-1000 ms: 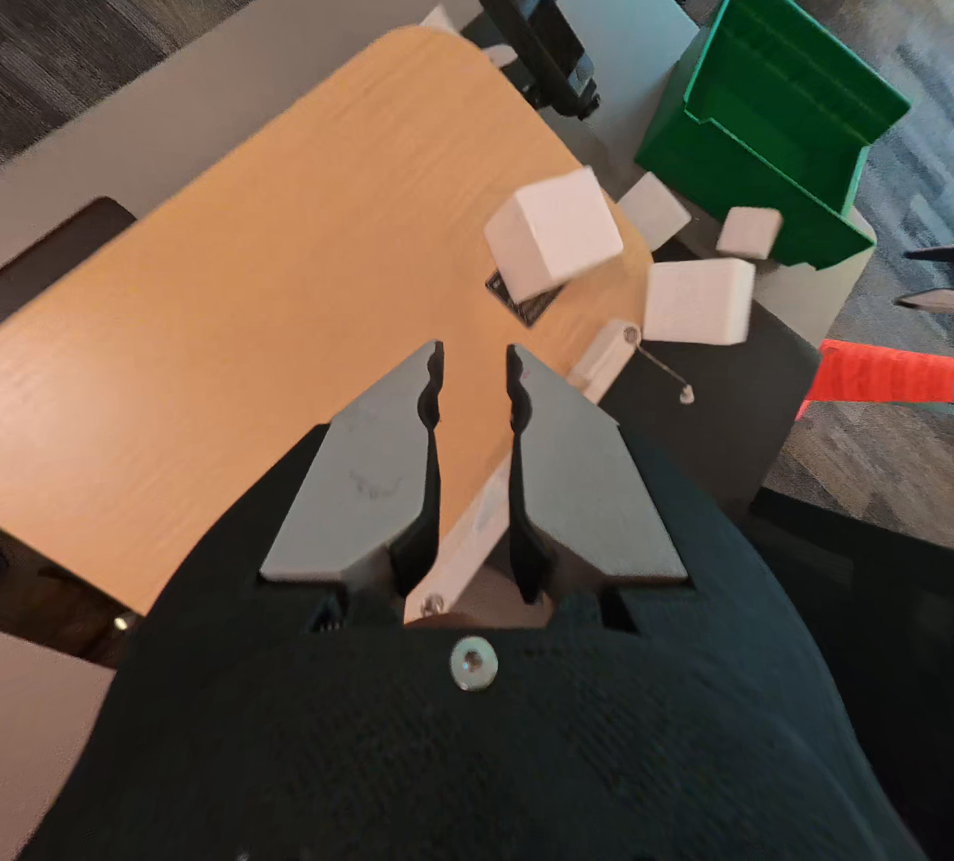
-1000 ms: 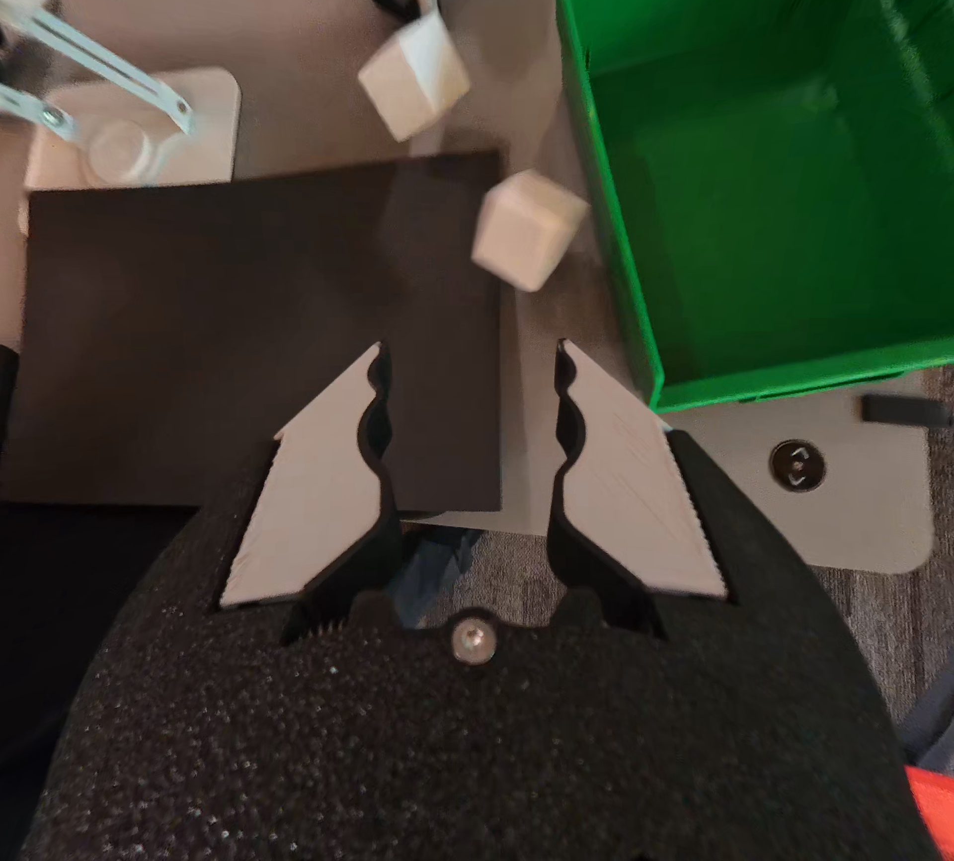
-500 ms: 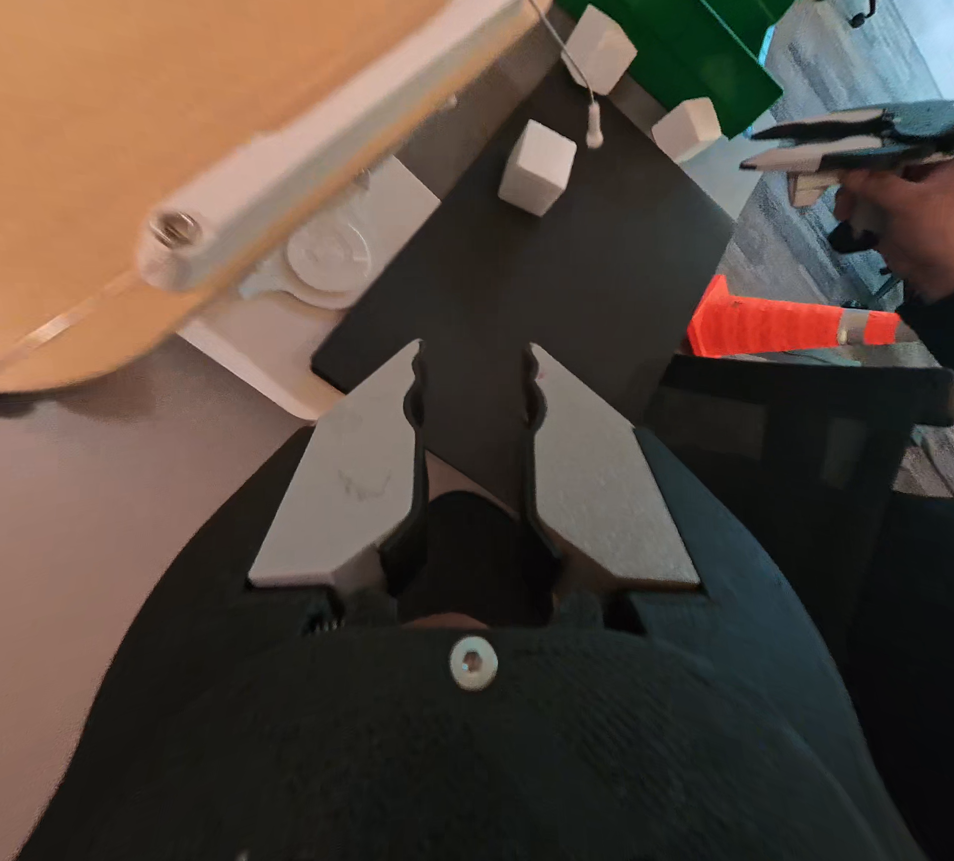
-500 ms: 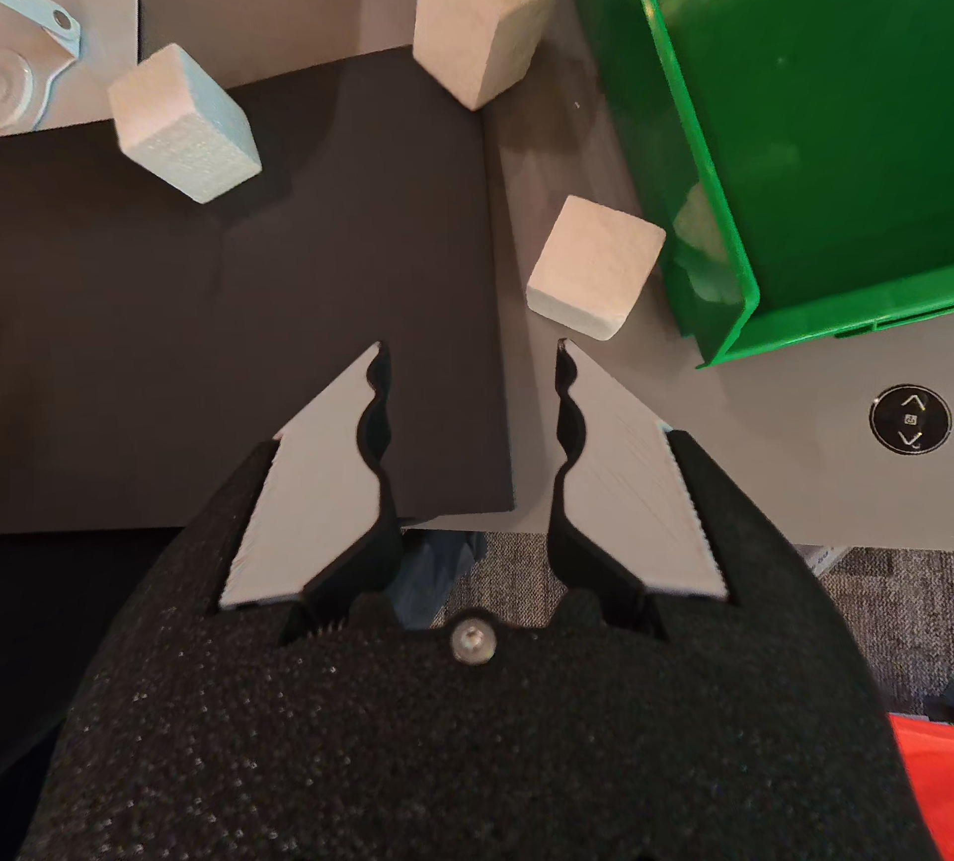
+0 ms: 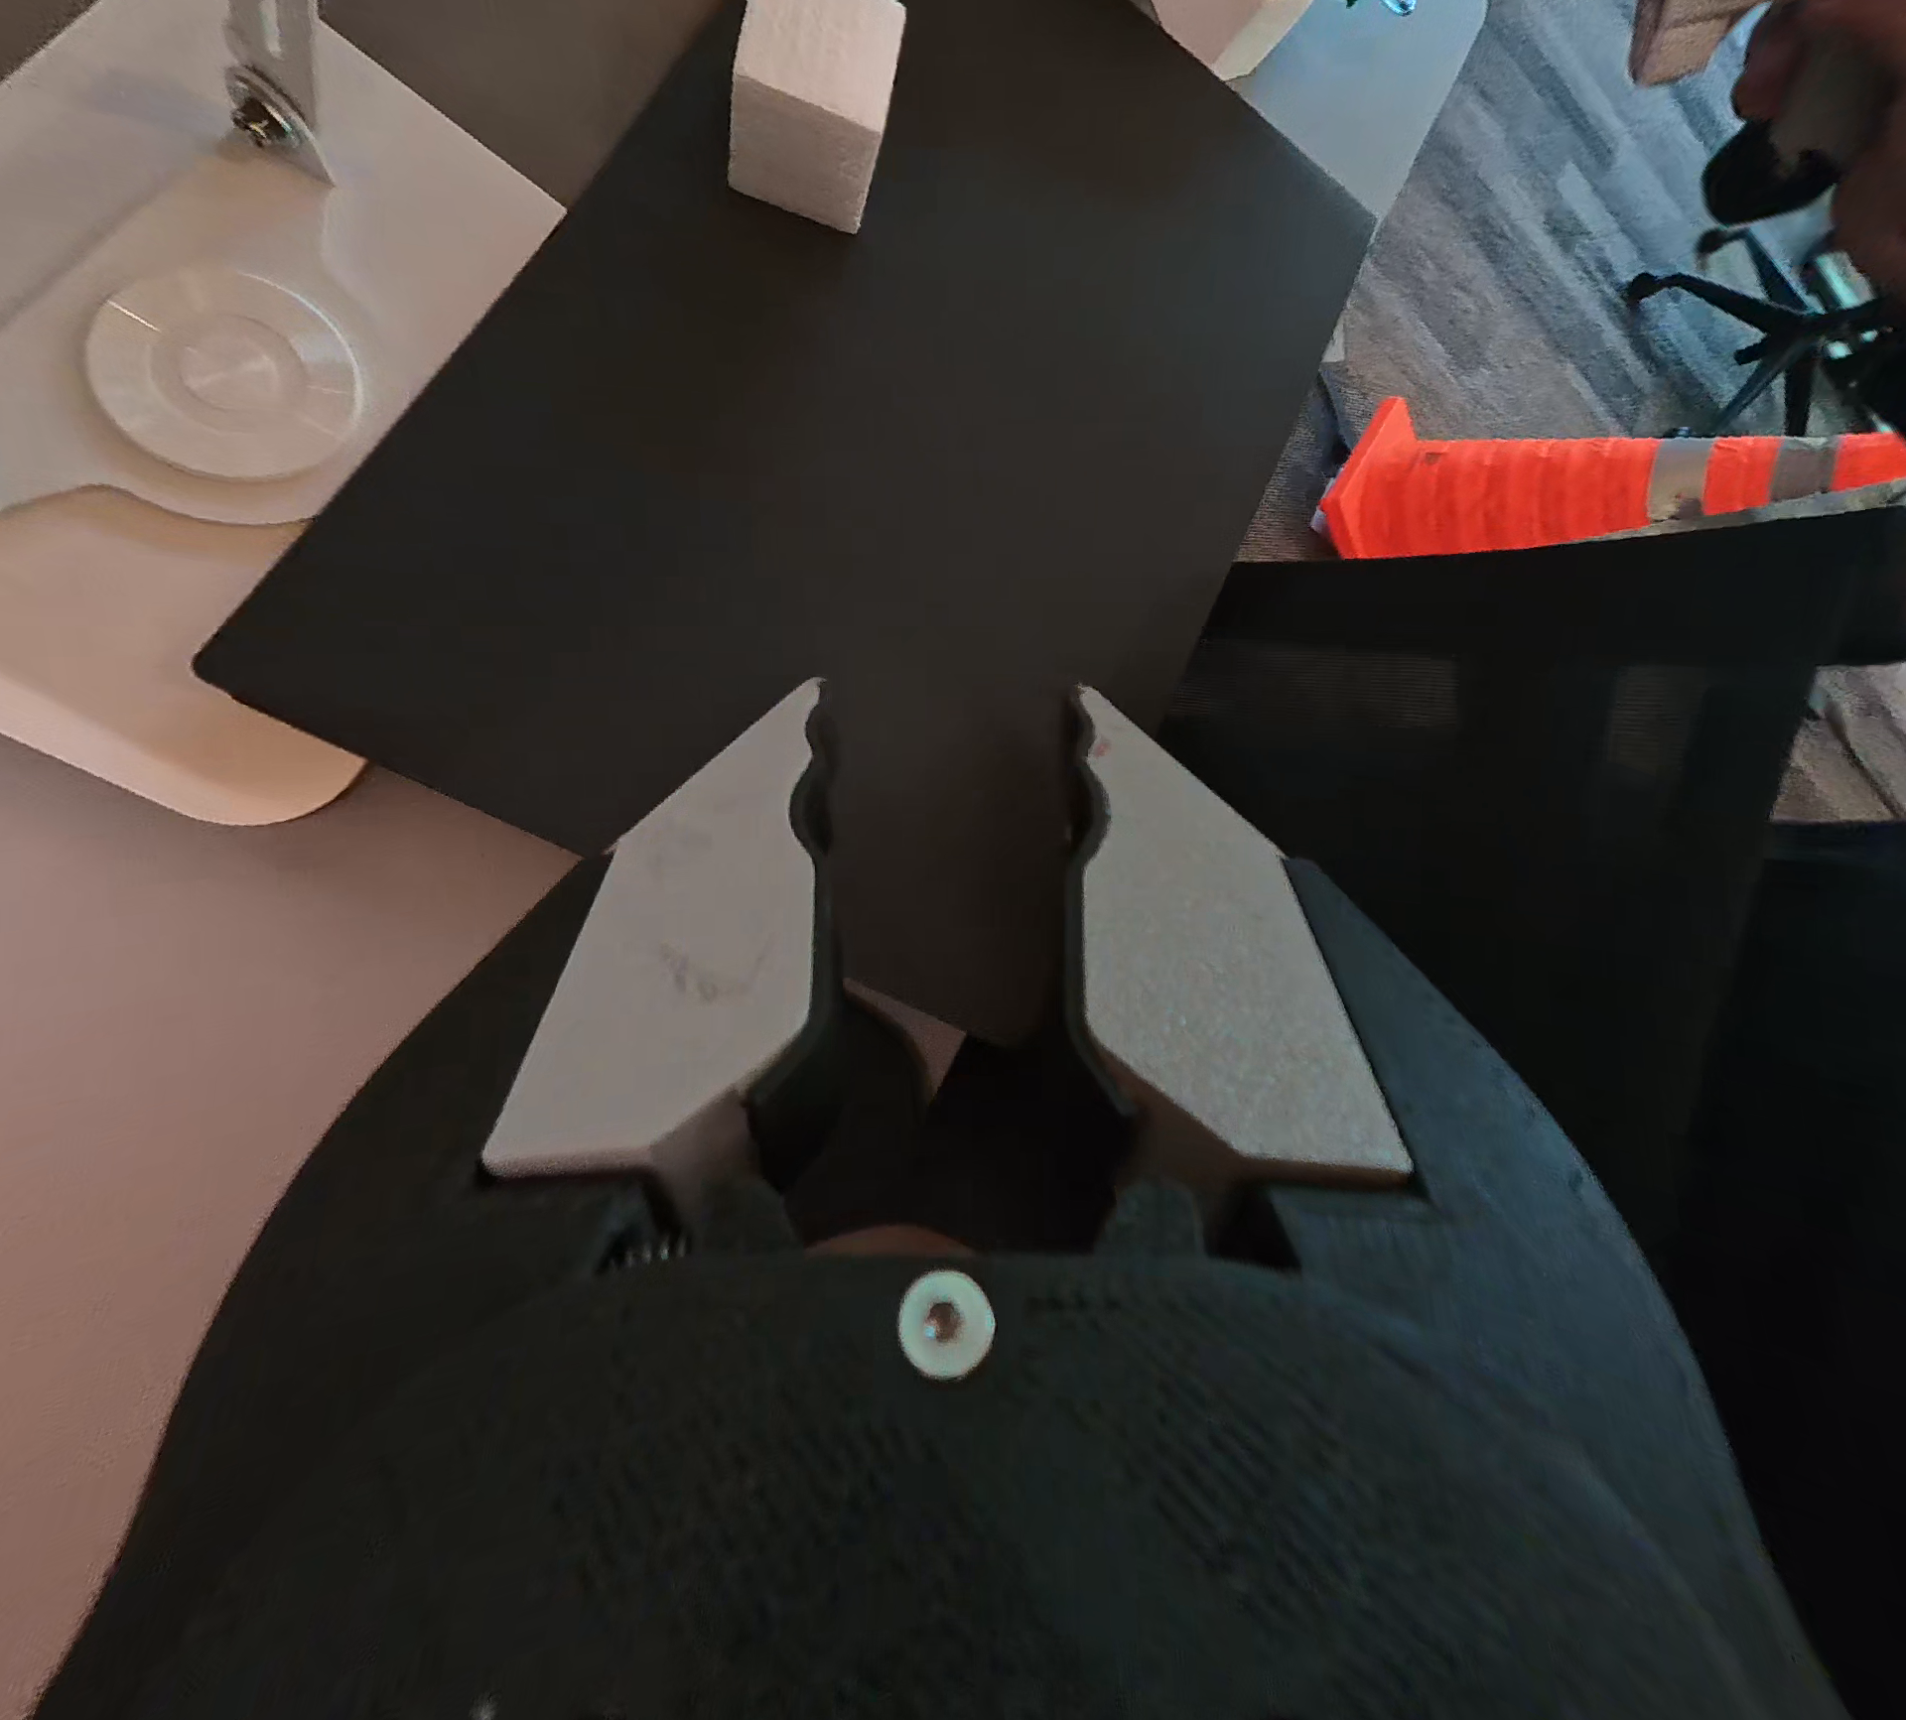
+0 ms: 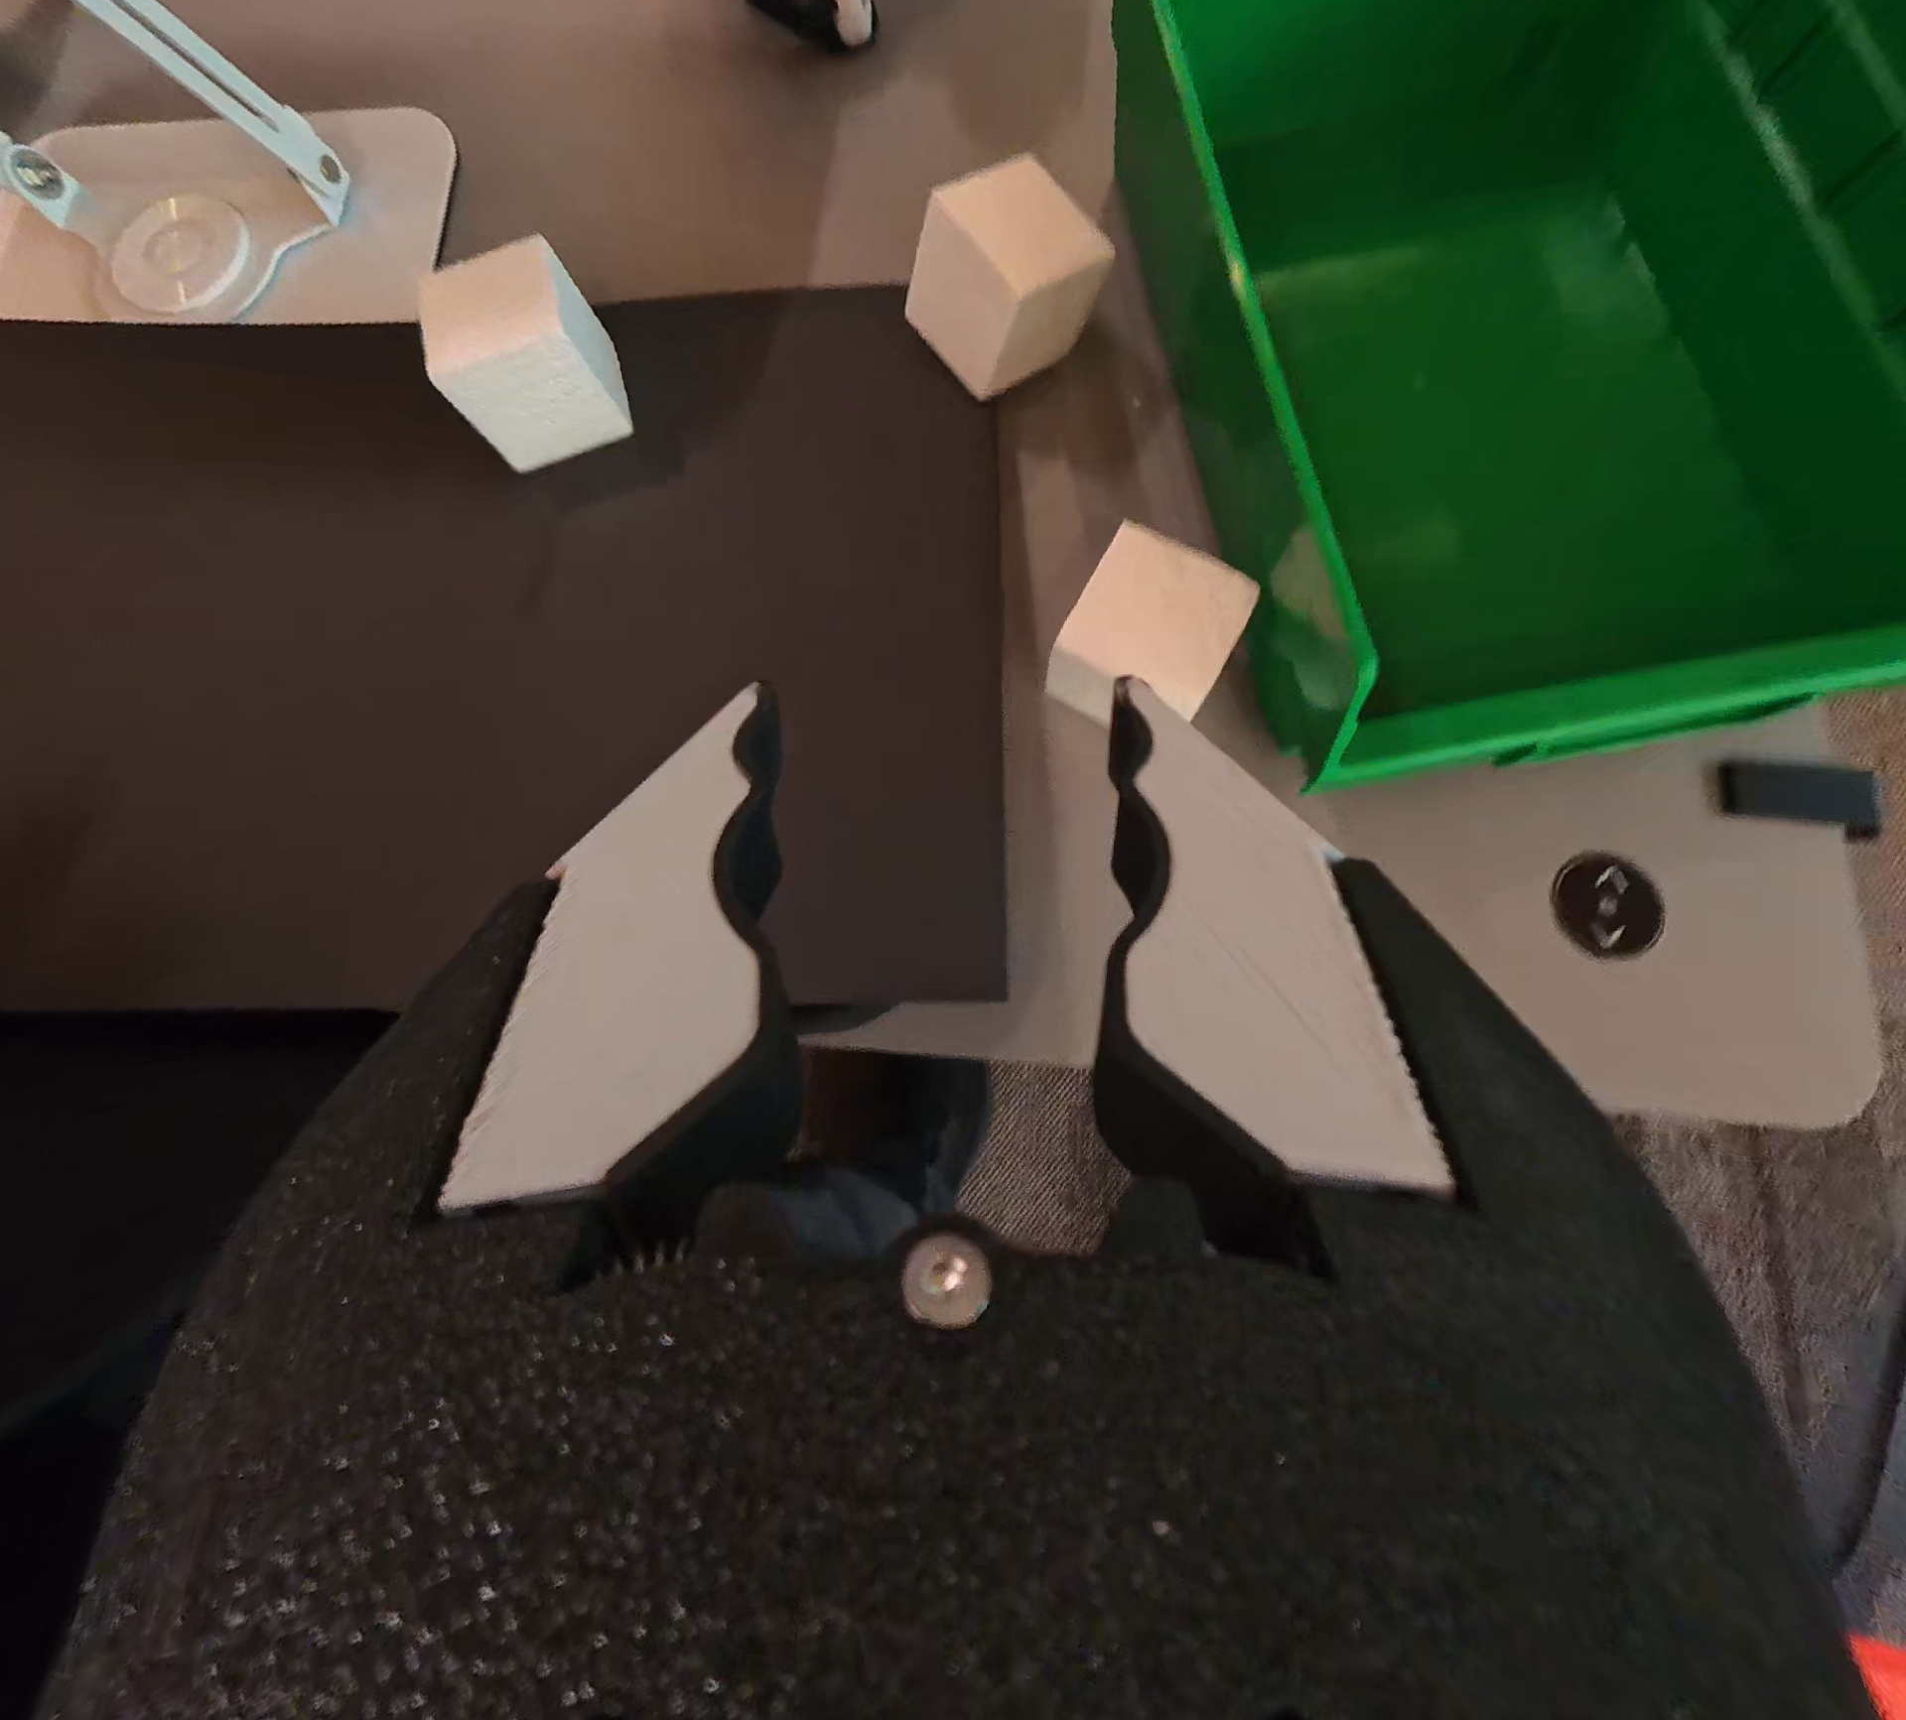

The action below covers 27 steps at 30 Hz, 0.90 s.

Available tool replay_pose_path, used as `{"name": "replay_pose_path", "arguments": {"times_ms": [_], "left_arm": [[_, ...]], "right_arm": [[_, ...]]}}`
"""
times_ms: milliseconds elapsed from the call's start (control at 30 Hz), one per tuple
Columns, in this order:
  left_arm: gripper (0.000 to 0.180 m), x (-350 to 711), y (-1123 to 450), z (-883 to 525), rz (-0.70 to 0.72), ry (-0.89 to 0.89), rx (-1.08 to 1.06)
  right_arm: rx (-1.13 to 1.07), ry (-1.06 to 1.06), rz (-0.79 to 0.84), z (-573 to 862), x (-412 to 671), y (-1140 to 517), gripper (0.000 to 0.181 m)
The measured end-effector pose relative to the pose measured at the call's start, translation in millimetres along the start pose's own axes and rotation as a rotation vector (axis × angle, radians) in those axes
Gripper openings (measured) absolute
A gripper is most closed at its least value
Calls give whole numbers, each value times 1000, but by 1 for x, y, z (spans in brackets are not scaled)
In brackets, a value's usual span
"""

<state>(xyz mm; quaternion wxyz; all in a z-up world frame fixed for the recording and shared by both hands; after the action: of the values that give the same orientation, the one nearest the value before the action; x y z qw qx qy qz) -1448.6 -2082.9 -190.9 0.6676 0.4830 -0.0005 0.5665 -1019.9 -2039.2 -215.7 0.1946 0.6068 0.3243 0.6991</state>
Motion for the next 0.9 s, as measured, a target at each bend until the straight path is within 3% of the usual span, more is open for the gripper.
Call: {"name": "replay_pose_path", "arguments": {"times_ms": [200,333,433,733,900], "left_arm": [[42,8,-23,41,19,25,154],[43,18,-46,70,28,141,305],[43,42,-68,106,106,173,318],[50,67,-130,177,31,97,391],[53,58,-138,193,97,109,395]], "right_arm": [[157,36,287,23,52,-14,70],[331,97,451,45,68,-16,71],[439,184,451,67,59,-10,75],[573,278,402,108,21,8,83],[612,298,385,99,19,19,83]]}}
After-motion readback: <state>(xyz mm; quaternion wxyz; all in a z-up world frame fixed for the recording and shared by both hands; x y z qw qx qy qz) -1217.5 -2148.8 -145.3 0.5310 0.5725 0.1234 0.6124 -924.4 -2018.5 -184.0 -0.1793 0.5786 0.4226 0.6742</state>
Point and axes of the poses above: each gripper's, where its closed fingertips meet, y back along the fingers, x out of its top, z = x × y across the jaws, the point moved 7 cm from there along y, back along the fingers, and after that the axes turned 11 degrees about -x, right-handed, at the moved point
